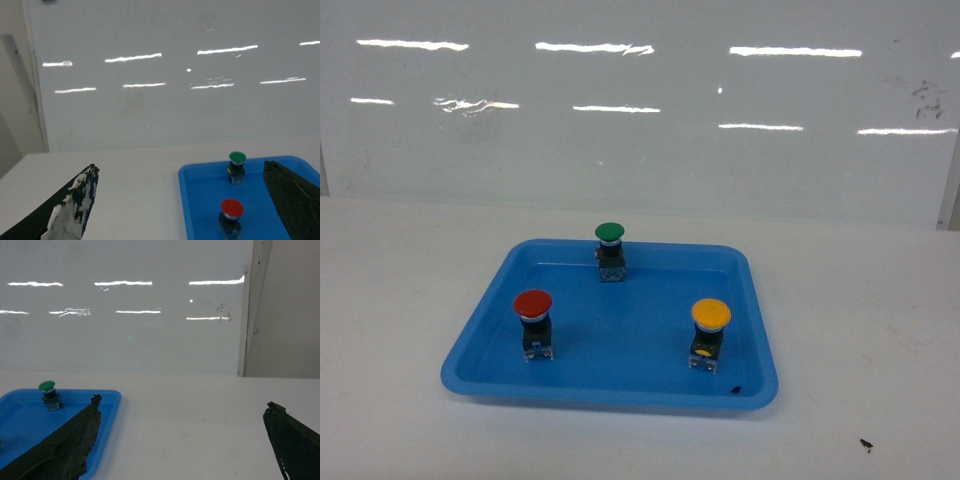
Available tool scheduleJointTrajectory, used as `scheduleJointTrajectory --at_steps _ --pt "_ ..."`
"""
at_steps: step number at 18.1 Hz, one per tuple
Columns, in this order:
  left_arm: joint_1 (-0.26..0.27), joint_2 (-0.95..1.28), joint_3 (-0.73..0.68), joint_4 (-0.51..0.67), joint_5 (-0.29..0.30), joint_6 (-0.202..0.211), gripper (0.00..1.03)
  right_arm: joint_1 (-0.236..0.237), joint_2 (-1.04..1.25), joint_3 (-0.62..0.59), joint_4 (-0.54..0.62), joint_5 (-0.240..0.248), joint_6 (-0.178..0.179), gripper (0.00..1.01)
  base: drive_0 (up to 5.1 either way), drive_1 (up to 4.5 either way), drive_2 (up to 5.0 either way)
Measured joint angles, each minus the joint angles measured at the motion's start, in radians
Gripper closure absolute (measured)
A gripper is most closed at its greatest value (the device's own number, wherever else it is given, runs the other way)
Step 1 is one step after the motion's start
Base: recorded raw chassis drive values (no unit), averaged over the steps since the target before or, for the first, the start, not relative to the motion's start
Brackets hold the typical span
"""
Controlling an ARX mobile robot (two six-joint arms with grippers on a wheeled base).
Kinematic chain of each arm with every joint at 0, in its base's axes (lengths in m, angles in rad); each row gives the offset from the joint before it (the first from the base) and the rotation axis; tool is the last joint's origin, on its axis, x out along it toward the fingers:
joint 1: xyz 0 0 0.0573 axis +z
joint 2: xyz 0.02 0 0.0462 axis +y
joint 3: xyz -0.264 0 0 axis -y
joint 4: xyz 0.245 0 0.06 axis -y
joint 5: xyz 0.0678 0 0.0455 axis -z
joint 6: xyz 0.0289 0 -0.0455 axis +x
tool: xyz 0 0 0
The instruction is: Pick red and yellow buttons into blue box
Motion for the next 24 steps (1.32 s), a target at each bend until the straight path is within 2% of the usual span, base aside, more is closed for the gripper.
scheduleJointTrajectory --at_steps 1,2,3,5,6,7,8,9,10,13,18,19,20,21,24 --pt "0.057 0.308 0.116 0.134 0.068 0.045 0.05 0.144 0.270 0.090 0.170 0.076 0.010 0.03 0.0 0.00 0.0" --pt "0.058 0.410 0.157 0.166 0.082 0.073 0.05 0.185 0.389 0.139 0.217 0.098 0.010 0.03 0.0 0.00 0.0" --pt "0.062 0.465 0.190 0.194 0.101 0.090 0.05 0.202 0.469 0.185 0.219 0.104 0.011 0.03 0.0 0.00 0.0" --pt "0.068 0.521 0.246 0.176 0.101 0.103 0.05 0.215 0.542 0.223 0.244 0.117 0.010 0.03 0.0 0.00 0.0" --pt "0.071 0.575 0.289 0.185 0.107 0.123 0.05 0.229 0.608 0.261 0.250 0.138 0.008 0.03 0.0 0.00 0.0" --pt "0.072 0.605 0.323 0.149 0.106 0.128 0.05 0.243 0.653 0.285 0.254 0.142 0.008 0.03 0.0 0.00 0.0" --pt "0.067 0.631 0.343 0.143 0.107 0.146 0.05 0.260 0.687 0.303 0.251 0.144 0.004 0.03 0.0 0.00 0.0" --pt "0.059 0.674 0.380 0.096 0.098 0.172 0.05 0.281 0.723 0.325 0.211 0.125 0.000 0.03 0.0 0.00 0.0" --pt "0.058 0.685 0.387 0.071 0.092 0.178 0.05 0.287 0.726 0.324 0.203 0.126 -0.003 0.03 0.0 0.00 0.0" --pt "0.055 0.690 0.385 0.068 0.090 0.194 0.05 0.290 0.696 0.319 0.198 0.149 -0.003 0.03 0.0 0.00 0.0" --pt "0.055 0.687 0.385 0.068 0.089 0.200 0.05 0.290 0.693 0.319 0.197 0.149 -0.003 0.03 0.0 0.00 0.0" --pt "-0.089 0.770 0.439 0.125 -0.064 0.195 0.05 0.123 0.817 0.356 0.306 -0.039 -0.067 0.03 0.0 0.00 0.0" --pt "-0.283 1.004 0.610 0.105 -0.256 0.192 0.05 -0.006 0.908 0.402 0.337 -0.220 -0.150 0.03 0.0 0.00 0.0" --pt "-0.327 1.096 0.686 0.061 -0.277 0.202 0.05 -0.010 0.950 0.435 0.358 -0.251 -0.160 0.03 0.0 0.00 0.0" --pt "-0.310 1.180 0.762 0.068 -0.306 0.223 0.05 0.020 1.027 0.475 0.341 -0.253 -0.149 0.03 0.0 0.00 0.0"
